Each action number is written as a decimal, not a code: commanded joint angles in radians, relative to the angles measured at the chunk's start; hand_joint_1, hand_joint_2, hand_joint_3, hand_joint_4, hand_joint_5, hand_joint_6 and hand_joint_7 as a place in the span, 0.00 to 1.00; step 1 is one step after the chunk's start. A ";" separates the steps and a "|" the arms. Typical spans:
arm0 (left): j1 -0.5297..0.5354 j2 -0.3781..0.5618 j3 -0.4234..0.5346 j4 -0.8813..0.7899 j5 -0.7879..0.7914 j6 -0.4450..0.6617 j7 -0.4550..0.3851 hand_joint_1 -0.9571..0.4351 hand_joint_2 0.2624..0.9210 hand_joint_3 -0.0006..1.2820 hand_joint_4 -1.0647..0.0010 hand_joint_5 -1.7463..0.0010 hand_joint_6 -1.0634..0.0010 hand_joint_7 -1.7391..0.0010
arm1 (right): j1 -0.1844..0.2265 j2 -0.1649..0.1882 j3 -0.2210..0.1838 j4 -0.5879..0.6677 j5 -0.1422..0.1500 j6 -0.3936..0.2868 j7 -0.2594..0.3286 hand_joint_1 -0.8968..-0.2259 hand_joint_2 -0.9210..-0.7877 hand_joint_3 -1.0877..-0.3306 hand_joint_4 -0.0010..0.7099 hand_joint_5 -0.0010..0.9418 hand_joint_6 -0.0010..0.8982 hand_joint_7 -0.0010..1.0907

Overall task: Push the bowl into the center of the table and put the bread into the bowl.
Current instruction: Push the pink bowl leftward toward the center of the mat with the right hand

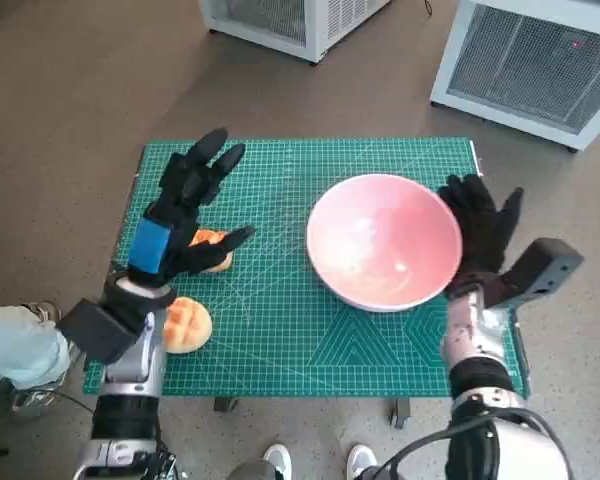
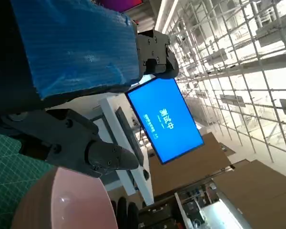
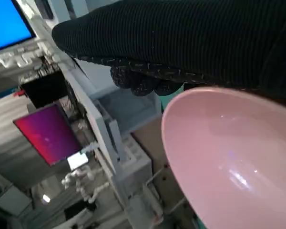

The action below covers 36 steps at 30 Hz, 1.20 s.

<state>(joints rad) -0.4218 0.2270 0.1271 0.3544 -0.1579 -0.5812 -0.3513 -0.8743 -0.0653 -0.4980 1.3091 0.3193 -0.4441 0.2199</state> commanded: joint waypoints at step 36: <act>0.058 0.004 0.026 -0.065 0.002 0.003 0.035 0.51 1.00 0.12 0.72 0.92 0.94 0.75 | -0.058 0.037 0.007 0.004 -0.024 0.035 0.000 0.53 0.00 0.30 0.42 0.01 0.33 0.20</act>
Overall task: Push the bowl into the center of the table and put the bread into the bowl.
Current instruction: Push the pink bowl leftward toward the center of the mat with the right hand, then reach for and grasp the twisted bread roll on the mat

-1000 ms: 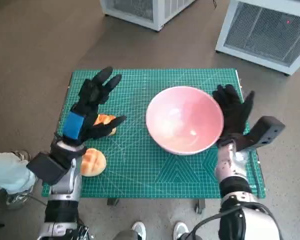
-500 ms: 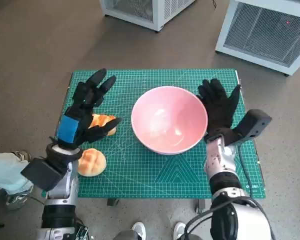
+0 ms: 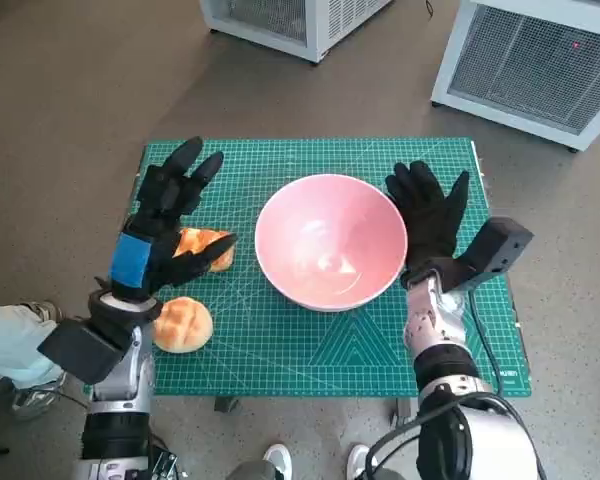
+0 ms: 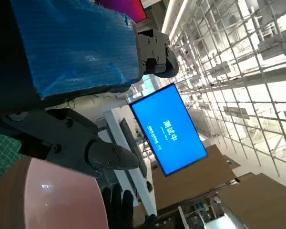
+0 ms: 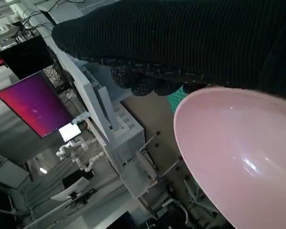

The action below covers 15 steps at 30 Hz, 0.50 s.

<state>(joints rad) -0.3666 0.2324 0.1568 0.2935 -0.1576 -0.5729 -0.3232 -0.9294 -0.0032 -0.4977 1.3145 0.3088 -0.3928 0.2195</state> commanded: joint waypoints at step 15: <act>-0.023 -0.011 -0.034 -0.015 0.000 0.036 0.005 0.50 1.00 0.13 0.72 0.92 0.93 0.75 | 0.039 -0.083 0.160 -0.102 -0.156 -0.326 0.030 0.48 0.00 0.39 0.40 0.00 0.29 0.18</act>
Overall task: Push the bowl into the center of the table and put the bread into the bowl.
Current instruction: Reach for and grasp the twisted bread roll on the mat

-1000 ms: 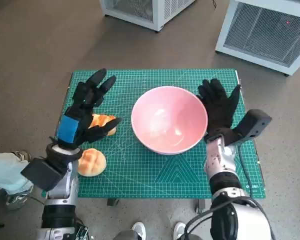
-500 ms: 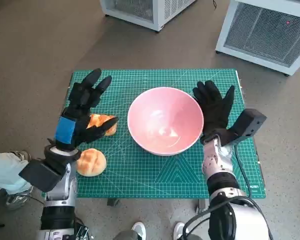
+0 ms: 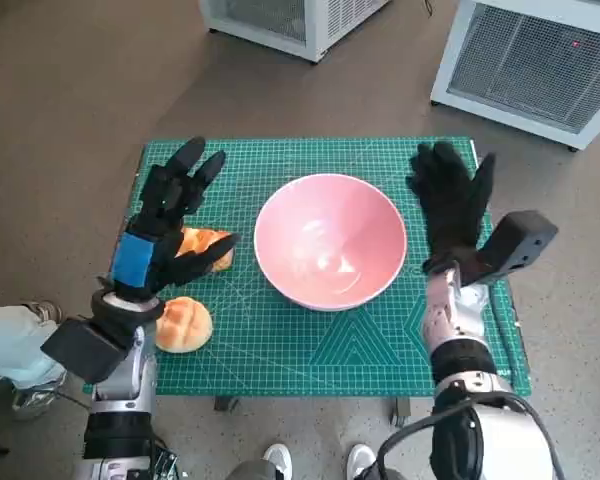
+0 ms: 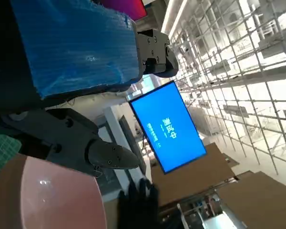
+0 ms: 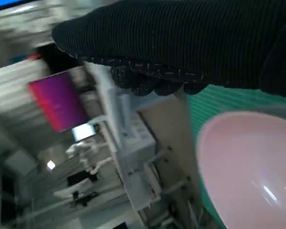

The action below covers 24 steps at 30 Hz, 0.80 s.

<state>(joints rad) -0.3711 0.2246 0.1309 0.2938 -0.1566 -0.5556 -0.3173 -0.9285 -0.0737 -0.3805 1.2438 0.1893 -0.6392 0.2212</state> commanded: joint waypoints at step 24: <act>-0.080 -0.003 -0.041 -0.023 -0.011 0.056 -0.028 0.47 1.00 0.13 0.71 0.93 0.92 0.75 | 0.239 -0.019 0.202 -0.512 0.066 -0.145 0.273 0.30 0.00 0.49 0.38 0.00 0.29 0.22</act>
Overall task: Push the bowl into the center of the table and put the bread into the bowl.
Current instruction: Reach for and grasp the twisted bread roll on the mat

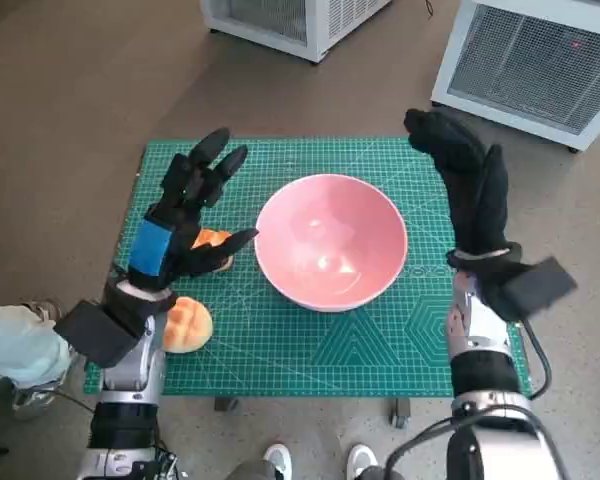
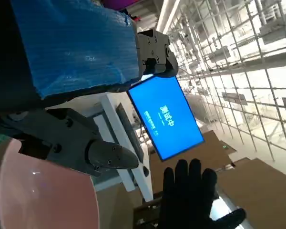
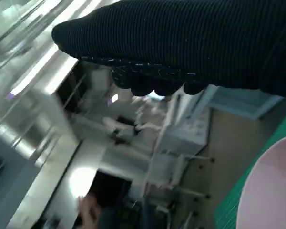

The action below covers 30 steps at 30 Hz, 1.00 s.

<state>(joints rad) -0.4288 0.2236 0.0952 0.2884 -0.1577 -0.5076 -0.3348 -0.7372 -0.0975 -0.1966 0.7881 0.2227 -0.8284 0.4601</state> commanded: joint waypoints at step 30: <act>-0.041 0.534 -0.038 -0.377 0.505 0.723 -0.188 0.77 0.82 0.00 0.78 1.00 0.72 0.97 | 0.050 0.003 0.036 -0.074 0.044 0.077 0.019 0.19 0.00 0.53 0.37 0.00 0.17 0.42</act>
<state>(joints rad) -0.4485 0.7420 0.0956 -0.0617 0.3046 0.1372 -0.5028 -0.6933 -0.0987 -0.1573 0.6927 0.2716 -0.7683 0.4928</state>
